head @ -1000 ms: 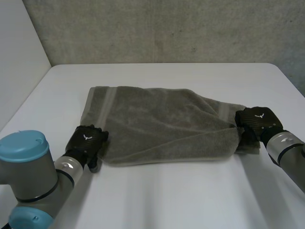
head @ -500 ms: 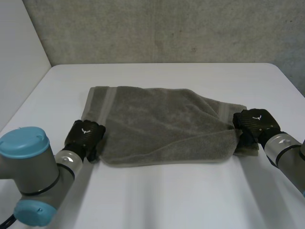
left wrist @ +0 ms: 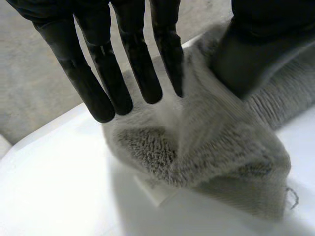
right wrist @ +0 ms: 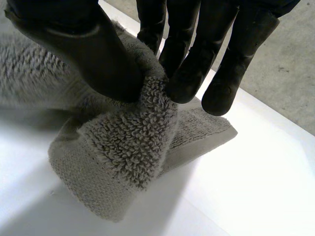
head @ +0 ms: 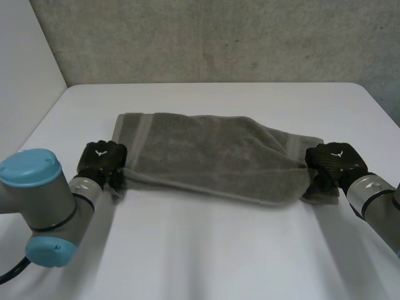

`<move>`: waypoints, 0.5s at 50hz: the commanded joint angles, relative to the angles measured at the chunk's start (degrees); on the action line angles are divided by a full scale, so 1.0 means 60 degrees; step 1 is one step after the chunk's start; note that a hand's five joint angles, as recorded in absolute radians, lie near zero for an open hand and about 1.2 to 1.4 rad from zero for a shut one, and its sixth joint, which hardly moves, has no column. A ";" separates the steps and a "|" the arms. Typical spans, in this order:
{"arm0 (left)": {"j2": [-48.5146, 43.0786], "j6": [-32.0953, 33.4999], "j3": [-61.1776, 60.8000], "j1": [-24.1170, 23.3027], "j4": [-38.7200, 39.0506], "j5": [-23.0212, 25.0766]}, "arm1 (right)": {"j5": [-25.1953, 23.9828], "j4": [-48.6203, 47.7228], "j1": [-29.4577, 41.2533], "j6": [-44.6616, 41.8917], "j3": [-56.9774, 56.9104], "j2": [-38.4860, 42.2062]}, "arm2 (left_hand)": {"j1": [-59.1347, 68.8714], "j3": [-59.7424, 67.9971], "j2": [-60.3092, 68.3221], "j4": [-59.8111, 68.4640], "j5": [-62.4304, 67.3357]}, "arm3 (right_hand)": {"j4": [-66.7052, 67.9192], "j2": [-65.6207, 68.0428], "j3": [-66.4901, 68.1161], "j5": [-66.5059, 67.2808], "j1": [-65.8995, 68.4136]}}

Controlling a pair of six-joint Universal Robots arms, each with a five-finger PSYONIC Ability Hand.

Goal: Fold the towel.

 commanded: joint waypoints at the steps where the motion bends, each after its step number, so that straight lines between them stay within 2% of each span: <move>1: 0.0466 0.0038 -0.0147 0.0267 -0.0113 0.0000 | -0.0013 0.0102 -0.0063 -0.0001 -0.0092 -0.0115 | 0.1068 0.1069 0.1118 0.1053 -0.0313 | 0.0606 0.0899 0.0603 0.0680 0.0735; 4: 0.1051 0.0053 -0.0264 0.0238 -0.0186 -0.0030 | -0.0027 0.0205 -0.0049 -0.0045 -0.0136 -0.0248 | 0.1068 0.1069 0.1118 0.1053 -0.0313 | 0.0606 0.0899 0.0603 0.0680 0.0735; 8: 0.2123 0.0082 -0.0411 0.0238 -0.0582 -0.0030 | -0.0086 0.1240 -0.0034 -0.0074 -0.0501 -0.1808 | 0.1068 0.1069 0.1118 0.1053 -0.0313 | 0.0606 0.0899 0.0603 0.0680 0.0735; 9: 0.2907 0.0082 -0.0455 0.0253 -0.0916 -0.0001 | -0.0202 0.1738 -0.0034 -0.0059 -0.0676 -0.2424 | 0.1068 0.1069 0.1118 0.1053 -0.0313 | 0.0606 0.0899 0.0603 0.0680 0.0735; 10: 0.3654 0.0053 -0.0441 0.0253 -0.1325 0.0014 | -0.0203 0.1743 -0.0034 -0.0059 -0.0678 -0.2430 | 0.1068 0.1069 0.1118 0.1053 -0.0313 | 0.0606 0.0899 0.0603 0.0680 0.0735; 11: 0.3662 0.0053 -0.0441 0.0253 -0.1329 0.0014 | -0.0319 0.2164 -0.0063 -0.0059 -0.0925 -0.2981 | 0.1068 0.1069 0.1118 0.1053 -0.0313 | 0.0606 0.0899 0.0603 0.0680 0.0735; 13: 0.5076 -0.0020 -0.0222 0.0253 -0.1985 0.0029 | -0.0509 0.2574 -0.0107 -0.0016 -0.1217 -0.3480 | 0.1068 0.1069 0.1118 0.1053 -0.0313 | 0.0606 0.0899 0.0603 0.0680 0.0735; 17: 0.6278 0.0009 0.0201 0.0238 -0.2455 0.0029 | -0.1124 0.3716 -0.0122 -0.0045 -0.2446 -0.4770 | 0.1068 0.1069 0.1118 0.1053 -0.0313 | 0.0606 0.0899 0.0603 0.0680 0.0735; 18: 0.6690 0.0009 0.0479 0.0253 -0.2689 0.0029 | -0.1126 0.3721 -0.0122 -0.0045 -0.2451 -0.4774 | 0.1068 0.1069 0.1118 0.1053 -0.0313 | 0.0606 0.0899 0.0603 0.0680 0.0735; 20: 0.6911 0.0009 0.0743 0.0253 -0.2981 0.0044 | -0.1272 0.4842 -0.0311 -0.0088 -0.3544 -0.5067 | 0.1068 0.1069 0.1118 0.1053 -0.0313 | 0.0606 0.0899 0.0603 0.0680 0.0735; 23: 0.6928 0.0038 0.1271 0.0253 -0.3713 0.0160 | -0.1404 0.5464 -0.0532 -0.0133 -0.3974 -0.4950 | 0.1068 0.1069 0.1118 0.1053 -0.0313 | 0.0606 0.0899 0.0603 0.0680 0.0735; 25: 0.6856 0.0053 0.1418 0.0267 -0.4079 0.0291 | -0.1404 0.6470 -0.0868 -0.0554 -0.4587 -0.4178 | 0.1068 0.1069 0.1118 0.1053 -0.0313 | 0.0606 0.0899 0.0603 0.0680 0.0735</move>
